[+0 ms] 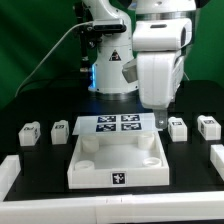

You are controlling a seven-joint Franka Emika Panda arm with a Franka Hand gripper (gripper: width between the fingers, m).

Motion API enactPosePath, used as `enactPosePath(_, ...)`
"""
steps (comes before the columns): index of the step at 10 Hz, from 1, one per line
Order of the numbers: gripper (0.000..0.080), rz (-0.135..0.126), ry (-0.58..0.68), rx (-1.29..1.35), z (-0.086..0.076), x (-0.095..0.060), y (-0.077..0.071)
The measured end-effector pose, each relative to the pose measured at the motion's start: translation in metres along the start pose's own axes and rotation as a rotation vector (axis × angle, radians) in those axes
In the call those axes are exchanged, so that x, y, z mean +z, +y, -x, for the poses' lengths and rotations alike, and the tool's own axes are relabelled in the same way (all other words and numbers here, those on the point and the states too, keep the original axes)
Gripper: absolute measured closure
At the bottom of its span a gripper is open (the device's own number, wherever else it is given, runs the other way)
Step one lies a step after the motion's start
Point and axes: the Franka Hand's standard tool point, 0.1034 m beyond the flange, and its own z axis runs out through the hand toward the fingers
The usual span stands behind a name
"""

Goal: Assemble one leg

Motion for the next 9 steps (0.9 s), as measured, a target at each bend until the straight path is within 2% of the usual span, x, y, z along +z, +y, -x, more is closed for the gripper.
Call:
enactPosePath(1,0.0150,0.014,0.003,-0.144,0.009,0.004,-0.004)
enactPosePath(2,0.0150,0.006,0.000,-0.237,0.019,0.007,-0.006)
enactPosePath(6,0.0150,0.004,-0.005,-0.255,0.021,0.009,-0.006)
enactPosePath(7,0.0150,0.015,-0.001,-0.263,0.024,0.011,-0.008)
enactPosePath(8,0.0150,0.014,0.003,-0.259,0.038,0.022,-0.031)
enactPosePath(9,0.0150,-0.011,0.001,-0.246,0.052,0.030,-0.054)
